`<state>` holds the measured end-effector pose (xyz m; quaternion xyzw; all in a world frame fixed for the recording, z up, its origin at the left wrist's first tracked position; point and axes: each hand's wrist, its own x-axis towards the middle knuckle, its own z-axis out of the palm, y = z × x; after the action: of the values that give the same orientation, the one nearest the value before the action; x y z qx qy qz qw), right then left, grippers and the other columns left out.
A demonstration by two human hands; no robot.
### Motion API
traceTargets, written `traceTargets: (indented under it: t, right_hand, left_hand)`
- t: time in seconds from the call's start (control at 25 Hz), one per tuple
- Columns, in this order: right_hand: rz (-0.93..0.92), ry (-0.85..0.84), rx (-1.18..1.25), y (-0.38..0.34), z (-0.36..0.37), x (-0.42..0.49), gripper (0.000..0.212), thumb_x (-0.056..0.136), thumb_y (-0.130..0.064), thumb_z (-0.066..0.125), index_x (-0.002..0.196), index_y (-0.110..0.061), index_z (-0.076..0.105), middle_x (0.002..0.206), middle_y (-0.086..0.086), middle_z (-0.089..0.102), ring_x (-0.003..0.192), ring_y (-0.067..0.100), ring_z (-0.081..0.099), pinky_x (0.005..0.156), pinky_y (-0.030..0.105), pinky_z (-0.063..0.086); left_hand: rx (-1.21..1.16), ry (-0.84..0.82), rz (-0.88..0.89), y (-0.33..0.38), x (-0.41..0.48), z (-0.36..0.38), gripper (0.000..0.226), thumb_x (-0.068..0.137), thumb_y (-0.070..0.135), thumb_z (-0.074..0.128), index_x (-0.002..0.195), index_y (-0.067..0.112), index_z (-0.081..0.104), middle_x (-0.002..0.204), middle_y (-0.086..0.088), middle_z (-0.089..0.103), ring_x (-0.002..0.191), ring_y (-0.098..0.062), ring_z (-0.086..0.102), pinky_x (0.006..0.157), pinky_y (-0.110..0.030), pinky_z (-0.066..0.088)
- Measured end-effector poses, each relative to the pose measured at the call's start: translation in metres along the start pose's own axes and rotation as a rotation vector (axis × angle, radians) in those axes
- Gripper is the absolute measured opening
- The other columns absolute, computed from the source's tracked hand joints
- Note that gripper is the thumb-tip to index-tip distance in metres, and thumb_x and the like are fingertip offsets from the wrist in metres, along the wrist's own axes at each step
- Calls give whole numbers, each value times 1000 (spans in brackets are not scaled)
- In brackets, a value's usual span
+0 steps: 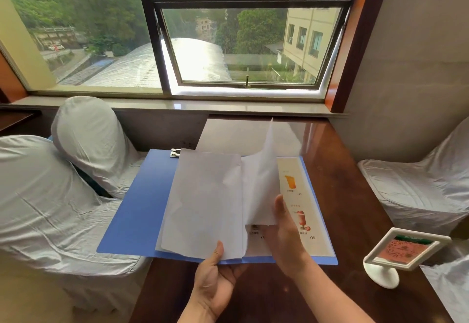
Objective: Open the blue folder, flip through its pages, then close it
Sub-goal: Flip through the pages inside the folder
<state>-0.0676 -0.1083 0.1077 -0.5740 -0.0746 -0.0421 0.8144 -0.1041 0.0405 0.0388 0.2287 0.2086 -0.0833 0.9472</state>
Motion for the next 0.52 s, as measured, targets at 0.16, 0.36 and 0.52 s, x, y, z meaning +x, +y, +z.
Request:
traceTargets:
  t: [0.16,0.36,0.52]
  right_hand:
    - [51,-23,-234,-4,10,10,52,76,-80,52,122,-57,60,127,-16,68,121,16,62,86,30,58]
    - [122,-404,-965,19,21,10,102,70,-94,4,153,-39,25,164,-16,1,152,6,-7,125,40,-3]
    - [58,-459,-1300,30,22,2,102,74,-86,-6,157,-30,13,166,-8,-9,151,12,-19,122,34,-10]
  left_hand:
    - [32,-27,-88,-1,1,1,50,85,21,58,129,0,54,113,-28,69,93,-42,70,65,-50,61]
    - [-41,-157,-67,-4,1,7,43,86,12,50,128,12,62,125,-20,67,108,-39,66,72,-53,59]
    - [-122,-149,-94,-9,2,9,51,83,12,49,134,18,56,128,-16,66,108,-36,67,70,-51,59]
